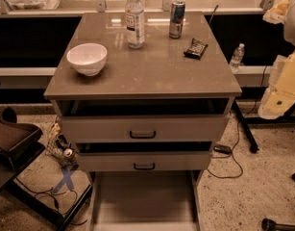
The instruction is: Place blue plastic bottle into bottom drawer
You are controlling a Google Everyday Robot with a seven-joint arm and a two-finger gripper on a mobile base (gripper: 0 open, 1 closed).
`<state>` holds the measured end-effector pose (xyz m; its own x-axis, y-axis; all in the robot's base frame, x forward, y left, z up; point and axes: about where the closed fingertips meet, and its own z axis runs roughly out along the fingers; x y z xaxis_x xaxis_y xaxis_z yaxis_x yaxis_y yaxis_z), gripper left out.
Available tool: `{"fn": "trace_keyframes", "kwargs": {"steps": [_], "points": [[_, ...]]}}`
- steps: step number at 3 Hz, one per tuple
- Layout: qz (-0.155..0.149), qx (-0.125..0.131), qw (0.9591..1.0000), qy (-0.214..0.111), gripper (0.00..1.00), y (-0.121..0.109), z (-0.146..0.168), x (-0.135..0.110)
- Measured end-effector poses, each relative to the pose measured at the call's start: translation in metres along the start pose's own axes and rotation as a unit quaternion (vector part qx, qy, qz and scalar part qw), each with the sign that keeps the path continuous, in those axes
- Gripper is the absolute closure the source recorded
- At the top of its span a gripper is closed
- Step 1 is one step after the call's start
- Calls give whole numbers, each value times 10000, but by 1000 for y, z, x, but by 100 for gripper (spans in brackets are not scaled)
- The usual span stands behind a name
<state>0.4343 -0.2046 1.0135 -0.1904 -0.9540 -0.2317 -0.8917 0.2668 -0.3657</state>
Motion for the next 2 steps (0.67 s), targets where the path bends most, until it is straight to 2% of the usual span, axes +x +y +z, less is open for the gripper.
{"fn": "trace_keyframes", "kwargs": {"steps": [1,2], "points": [[0,1,10000,-1,0,0,0,0],[59,227,9996,-172,0,-8,-3,-5]]}}
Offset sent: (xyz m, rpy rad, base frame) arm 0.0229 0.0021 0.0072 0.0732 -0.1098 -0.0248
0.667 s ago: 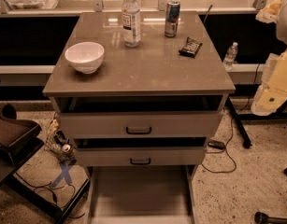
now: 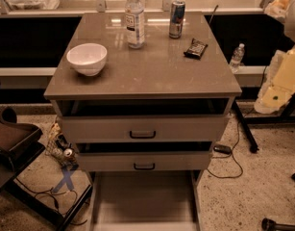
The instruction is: Place blue plastic bottle into bottom drawer
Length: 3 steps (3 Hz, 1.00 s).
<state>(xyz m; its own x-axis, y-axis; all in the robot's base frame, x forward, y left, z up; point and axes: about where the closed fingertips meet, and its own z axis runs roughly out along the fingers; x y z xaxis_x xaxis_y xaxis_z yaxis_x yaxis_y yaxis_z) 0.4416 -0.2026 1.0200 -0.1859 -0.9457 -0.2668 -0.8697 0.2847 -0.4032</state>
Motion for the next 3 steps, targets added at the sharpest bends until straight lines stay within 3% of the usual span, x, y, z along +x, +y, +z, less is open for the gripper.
{"fn": "trace_keyframes", "kwargs": {"steps": [1,2,3], "points": [[658,210,9939,-865,0,-28,34,-13],[1265,249,9729,-1920,0,-56,67,-38],[1611,431,9424,-2899,0,-88,93,-68]]}}
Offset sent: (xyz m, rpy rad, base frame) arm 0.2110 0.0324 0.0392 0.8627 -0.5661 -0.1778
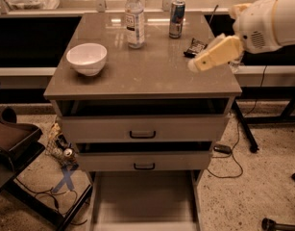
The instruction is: Place blue plastic bottle into bottom drawer
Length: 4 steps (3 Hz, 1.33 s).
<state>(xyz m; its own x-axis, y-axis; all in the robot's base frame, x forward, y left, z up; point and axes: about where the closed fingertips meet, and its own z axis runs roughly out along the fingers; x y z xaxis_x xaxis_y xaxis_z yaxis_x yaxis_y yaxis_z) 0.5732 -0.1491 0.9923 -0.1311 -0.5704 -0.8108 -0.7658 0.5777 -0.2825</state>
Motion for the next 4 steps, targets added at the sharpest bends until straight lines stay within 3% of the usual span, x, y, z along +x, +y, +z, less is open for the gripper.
{"fn": "trace_keyframes", "kwargs": {"steps": [1,2,3,4], "points": [[44,383,9953,-893,0,-16,13,-22],[-133,705,9901,-1202,0,-25,13,-45],[-95,704,9902,-1202,0,-26,16,-44],[227,466,9864,-1557,0,-24,76,-55]]}}
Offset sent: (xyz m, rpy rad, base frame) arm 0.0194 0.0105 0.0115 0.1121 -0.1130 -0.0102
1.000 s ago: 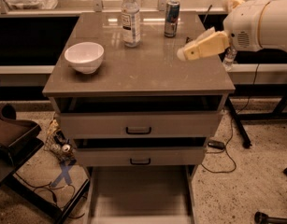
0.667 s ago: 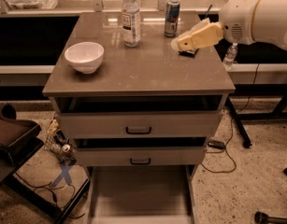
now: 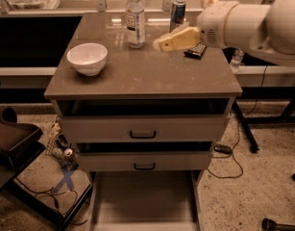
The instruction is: Place blue plastic bottle into bottom drawer
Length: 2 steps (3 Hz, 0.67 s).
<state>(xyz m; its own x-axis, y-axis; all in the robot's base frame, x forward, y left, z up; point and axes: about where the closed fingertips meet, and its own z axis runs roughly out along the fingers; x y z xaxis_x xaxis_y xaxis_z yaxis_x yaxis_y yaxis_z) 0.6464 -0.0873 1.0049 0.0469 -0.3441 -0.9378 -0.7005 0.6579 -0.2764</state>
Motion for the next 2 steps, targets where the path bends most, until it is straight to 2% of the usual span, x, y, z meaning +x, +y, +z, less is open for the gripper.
{"fn": "trace_keyframes", "kwargs": {"steps": [1,2], "points": [[297,-122,9981,-517,0,-12,77,7],[581,-222,9942,-872,0,-41,154,22]]}}
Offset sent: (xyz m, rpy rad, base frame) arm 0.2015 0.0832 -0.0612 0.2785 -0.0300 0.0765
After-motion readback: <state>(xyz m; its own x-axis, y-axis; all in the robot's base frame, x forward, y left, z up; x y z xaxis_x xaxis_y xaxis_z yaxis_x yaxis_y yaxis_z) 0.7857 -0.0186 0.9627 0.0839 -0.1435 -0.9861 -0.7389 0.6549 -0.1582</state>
